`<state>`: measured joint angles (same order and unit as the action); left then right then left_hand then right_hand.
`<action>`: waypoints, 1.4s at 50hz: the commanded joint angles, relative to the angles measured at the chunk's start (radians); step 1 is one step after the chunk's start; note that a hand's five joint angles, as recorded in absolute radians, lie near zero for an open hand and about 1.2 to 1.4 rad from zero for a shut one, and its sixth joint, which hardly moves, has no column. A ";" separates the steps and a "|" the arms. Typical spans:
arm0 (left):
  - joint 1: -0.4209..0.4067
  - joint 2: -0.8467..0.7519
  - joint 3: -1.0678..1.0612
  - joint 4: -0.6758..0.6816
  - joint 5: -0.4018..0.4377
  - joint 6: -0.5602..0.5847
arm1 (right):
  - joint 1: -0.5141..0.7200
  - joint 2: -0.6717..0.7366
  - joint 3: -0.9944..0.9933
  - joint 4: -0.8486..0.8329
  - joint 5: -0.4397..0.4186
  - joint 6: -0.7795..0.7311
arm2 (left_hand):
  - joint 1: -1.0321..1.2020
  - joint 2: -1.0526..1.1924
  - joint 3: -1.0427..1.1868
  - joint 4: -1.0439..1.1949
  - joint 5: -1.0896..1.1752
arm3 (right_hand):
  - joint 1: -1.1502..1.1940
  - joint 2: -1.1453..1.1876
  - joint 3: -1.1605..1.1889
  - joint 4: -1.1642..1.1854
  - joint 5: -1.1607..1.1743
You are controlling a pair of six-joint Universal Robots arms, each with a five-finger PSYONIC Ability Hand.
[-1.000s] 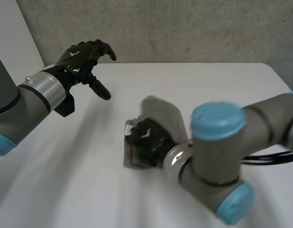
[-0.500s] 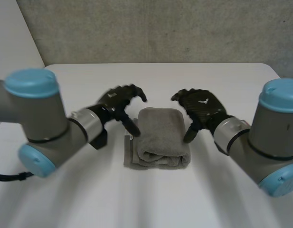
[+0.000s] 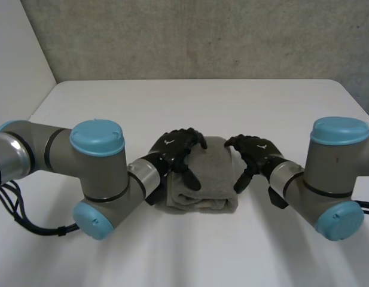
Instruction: Fold the towel.
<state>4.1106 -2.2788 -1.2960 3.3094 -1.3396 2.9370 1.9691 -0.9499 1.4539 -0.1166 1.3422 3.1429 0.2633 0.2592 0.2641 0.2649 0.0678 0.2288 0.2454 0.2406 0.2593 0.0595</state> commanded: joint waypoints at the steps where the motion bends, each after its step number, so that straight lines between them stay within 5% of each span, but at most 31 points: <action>1: 0.033 0.010 -0.075 -0.001 -0.016 0.010 | 0.059 0.037 -0.050 0.000 0.005 0.019 | -0.038 -0.034 -0.039 -0.040 -0.017 | -0.054 -0.071 -0.066 -0.085 -0.060; 12: 0.071 0.061 -0.175 -0.007 -0.104 0.105 | 0.154 0.091 -0.110 0.003 0.005 0.080 | -0.044 -0.040 -0.045 -0.046 -0.023 | -0.054 -0.071 -0.066 -0.085 -0.060; 26: 0.119 0.093 -0.243 0.004 -0.105 0.159 | 0.180 0.126 -0.133 0.011 0.012 0.069 | -0.056 -0.052 -0.056 -0.057 -0.035 | -0.054 -0.071 -0.066 -0.085 -0.060; 39: 0.128 0.206 -0.215 -0.005 -0.096 0.159 | 0.168 -0.002 -0.139 0.109 0.018 -0.017 | -0.070 -0.066 -0.071 -0.072 -0.049 | -0.054 -0.071 -0.066 -0.085 -0.060; 44: 0.128 0.298 -0.154 -0.042 -0.101 0.157 | 0.157 -0.121 -0.153 0.137 0.100 -0.020 | -0.073 -0.069 -0.074 -0.075 -0.052 | -0.054 -0.071 -0.066 -0.085 -0.060; 53: 0.128 0.400 0.049 -0.334 -0.121 0.142 | 0.111 -0.320 -0.185 0.175 0.348 -0.018 | -0.073 -0.069 -0.074 -0.075 -0.052 | -0.054 -0.071 -0.066 -0.085 -0.060; 62: 0.146 0.429 0.060 -0.412 -0.217 0.088 | 0.059 -0.386 -0.179 0.176 0.385 -0.024 | -0.073 -0.069 -0.074 -0.075 -0.052 | -0.054 -0.071 -0.066 -0.085 -0.060; 70: 0.146 0.432 0.069 -0.415 -0.220 0.086 | 0.059 -0.388 -0.188 0.207 0.367 -0.027 | -0.073 -0.069 -0.074 -0.075 -0.052 | -0.054 -0.071 -0.066 -0.085 -0.060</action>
<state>4.2574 -1.8479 -1.2271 2.8879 -1.5566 3.0249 2.0255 -1.3419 1.2710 0.0682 1.7330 3.1174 0.2488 0.2535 0.2588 0.2587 0.0585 0.2231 0.2454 0.2206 0.2457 0.0594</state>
